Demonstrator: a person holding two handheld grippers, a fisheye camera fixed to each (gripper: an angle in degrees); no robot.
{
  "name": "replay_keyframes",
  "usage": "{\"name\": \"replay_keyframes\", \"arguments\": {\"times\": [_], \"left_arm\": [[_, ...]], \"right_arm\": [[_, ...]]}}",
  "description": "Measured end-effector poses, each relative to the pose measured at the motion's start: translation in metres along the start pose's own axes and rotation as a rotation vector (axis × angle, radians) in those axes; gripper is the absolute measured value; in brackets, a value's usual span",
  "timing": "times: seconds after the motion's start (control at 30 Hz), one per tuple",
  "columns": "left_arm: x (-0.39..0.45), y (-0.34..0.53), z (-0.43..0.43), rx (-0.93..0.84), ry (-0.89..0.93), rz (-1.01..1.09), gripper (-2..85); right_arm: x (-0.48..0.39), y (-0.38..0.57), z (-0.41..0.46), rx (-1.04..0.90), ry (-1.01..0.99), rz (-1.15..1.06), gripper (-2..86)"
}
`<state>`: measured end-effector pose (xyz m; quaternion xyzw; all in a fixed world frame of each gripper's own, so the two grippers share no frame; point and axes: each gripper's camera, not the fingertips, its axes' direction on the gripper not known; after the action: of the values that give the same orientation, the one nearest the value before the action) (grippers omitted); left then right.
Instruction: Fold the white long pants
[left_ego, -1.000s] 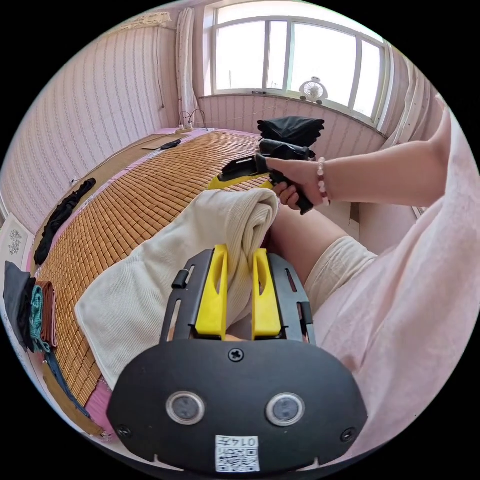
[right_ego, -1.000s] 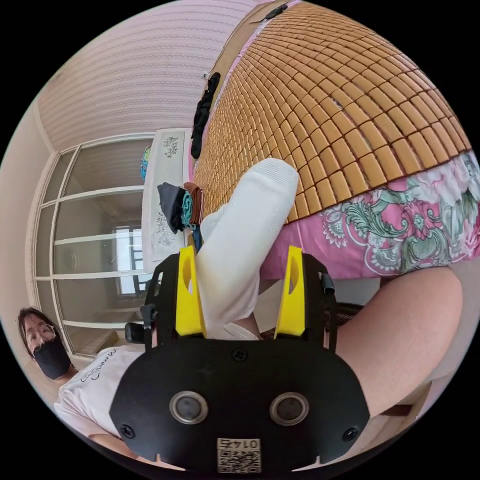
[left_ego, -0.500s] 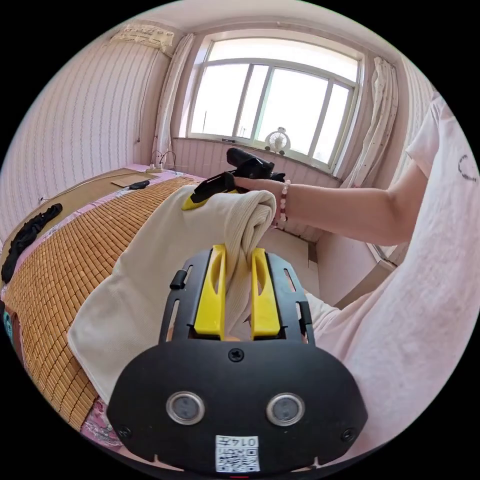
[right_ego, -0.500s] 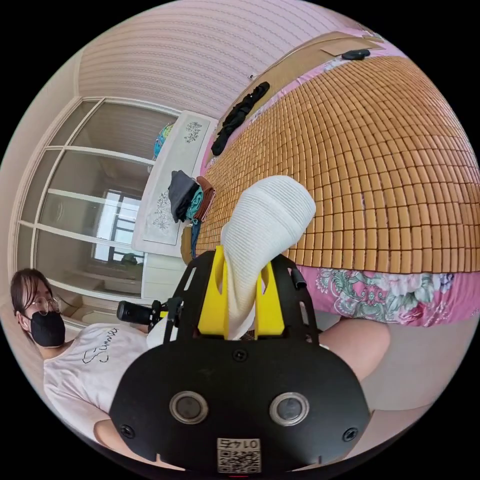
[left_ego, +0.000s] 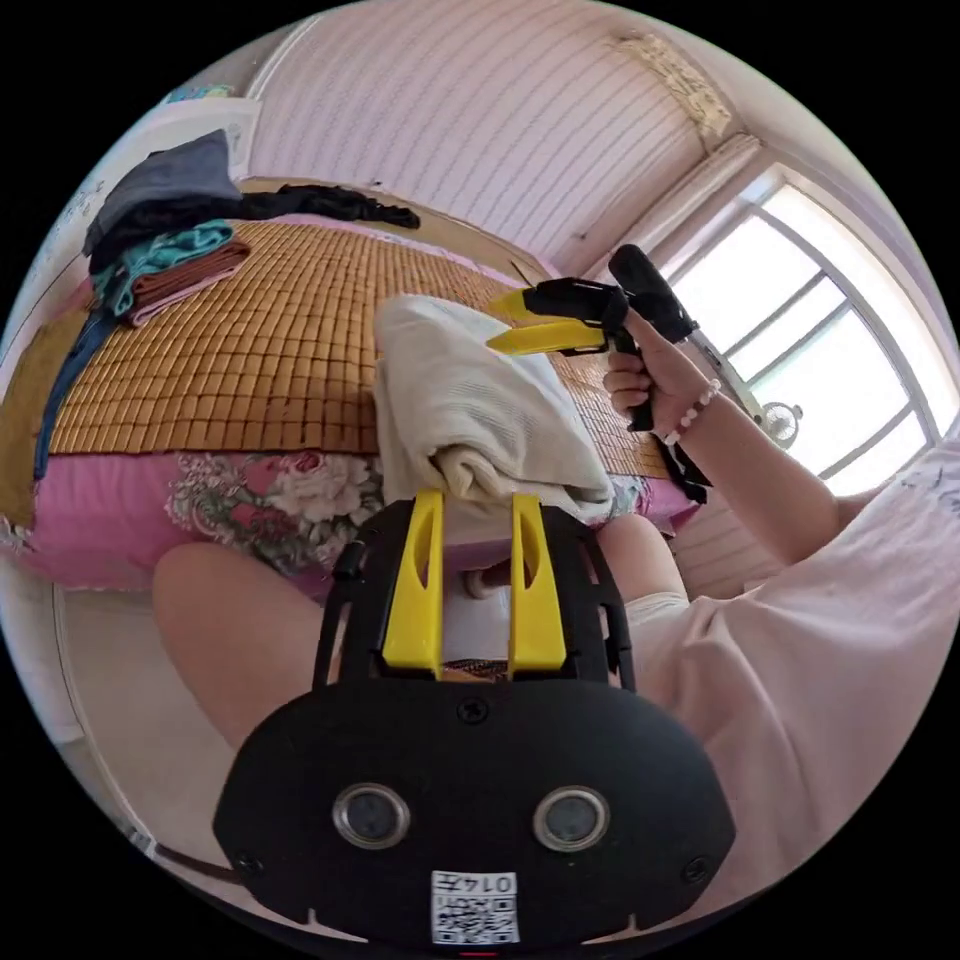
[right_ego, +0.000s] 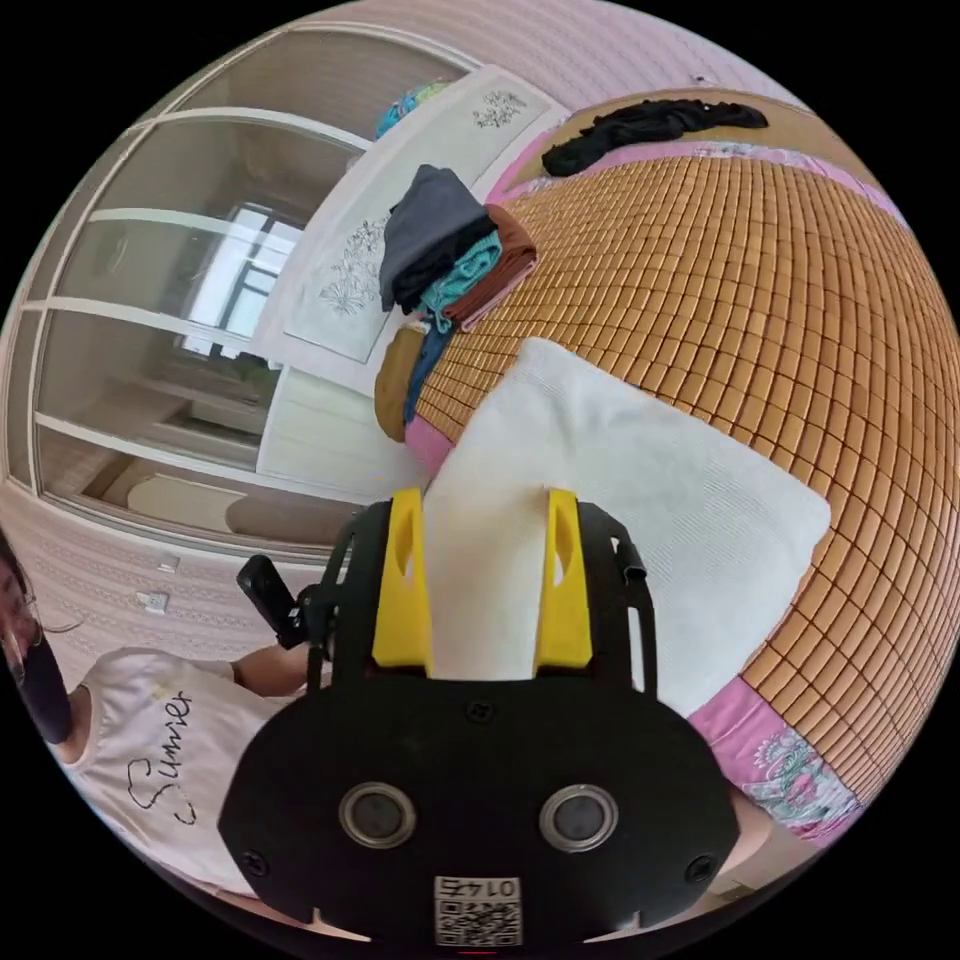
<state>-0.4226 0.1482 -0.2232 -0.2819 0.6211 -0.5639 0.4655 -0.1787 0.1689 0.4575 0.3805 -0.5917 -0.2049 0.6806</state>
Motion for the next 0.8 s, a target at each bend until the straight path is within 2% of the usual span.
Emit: {"name": "replay_keyframes", "arguments": {"times": [0.1,0.23,0.33,0.47,0.63,0.8], "left_arm": [[-0.03,0.02,-0.009,0.005,-0.111,-0.092,6.2],[-0.04,0.017,-0.001,0.056,-0.105,-0.106,6.2],[-0.028,-0.003,0.024,0.041,-0.09,-0.022,6.9],[-0.008,-0.026,0.069,0.006,-0.104,0.088,7.7],[-0.005,-0.033,0.125,-0.136,-0.23,0.138,4.9],[-0.016,-0.027,0.154,-0.158,-0.229,0.126,4.1]], "right_arm": [[0.006,0.002,0.003,0.01,-0.098,-0.004,11.3],[0.007,0.04,-0.013,-0.013,0.047,0.007,8.7],[0.001,0.076,-0.012,-0.074,0.129,0.005,8.4],[0.003,0.116,0.006,-0.141,0.353,0.046,8.2],[0.022,0.128,0.037,-0.211,0.434,0.072,8.0],[0.044,0.121,0.051,-0.239,0.473,0.106,7.9]]}}
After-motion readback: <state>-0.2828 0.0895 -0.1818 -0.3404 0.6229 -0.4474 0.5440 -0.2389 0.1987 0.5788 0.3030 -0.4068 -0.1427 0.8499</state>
